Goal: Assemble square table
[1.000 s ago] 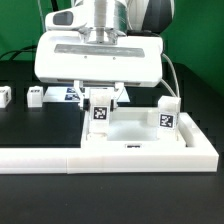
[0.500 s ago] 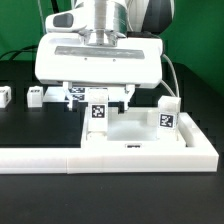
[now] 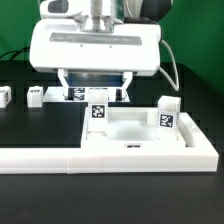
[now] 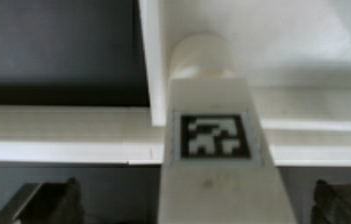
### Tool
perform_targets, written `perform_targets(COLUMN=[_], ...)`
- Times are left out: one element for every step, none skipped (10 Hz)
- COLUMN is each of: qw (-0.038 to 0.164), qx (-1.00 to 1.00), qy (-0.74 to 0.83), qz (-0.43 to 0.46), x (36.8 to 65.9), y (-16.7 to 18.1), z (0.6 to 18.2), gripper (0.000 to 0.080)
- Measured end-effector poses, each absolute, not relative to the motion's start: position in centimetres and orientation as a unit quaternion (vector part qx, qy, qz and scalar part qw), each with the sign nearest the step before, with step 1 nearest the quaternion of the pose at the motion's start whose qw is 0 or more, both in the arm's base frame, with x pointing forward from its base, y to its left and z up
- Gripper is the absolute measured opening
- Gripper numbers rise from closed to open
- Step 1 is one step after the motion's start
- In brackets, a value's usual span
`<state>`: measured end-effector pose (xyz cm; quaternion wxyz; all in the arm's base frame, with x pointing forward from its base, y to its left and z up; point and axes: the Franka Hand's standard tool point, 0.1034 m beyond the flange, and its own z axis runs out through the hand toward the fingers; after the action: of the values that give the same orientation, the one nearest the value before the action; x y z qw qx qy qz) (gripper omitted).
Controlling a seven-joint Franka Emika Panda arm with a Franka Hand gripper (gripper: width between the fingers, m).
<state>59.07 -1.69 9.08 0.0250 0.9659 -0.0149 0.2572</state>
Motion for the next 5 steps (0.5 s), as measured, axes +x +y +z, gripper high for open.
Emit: perform_targets(qw=[0.023,0.016,0.017,0.016,0.004], qx=[0.968,0.973,0.972,0.974,0.983], qy=[-0.016,-0.016,-0.018,-0.019,-0.019], qz=[0.251,0.231,0.233,0.225,0.181], x=[59.11,59.13,59.37,59.25,59.09], y=[-1.72,-1.59,-1.87,-1.96,-1.55], z=[9.28,9.34,9.54,9.28,8.83], gripper=[0.0648,0.0648,0.0648,0.0648,0.0648])
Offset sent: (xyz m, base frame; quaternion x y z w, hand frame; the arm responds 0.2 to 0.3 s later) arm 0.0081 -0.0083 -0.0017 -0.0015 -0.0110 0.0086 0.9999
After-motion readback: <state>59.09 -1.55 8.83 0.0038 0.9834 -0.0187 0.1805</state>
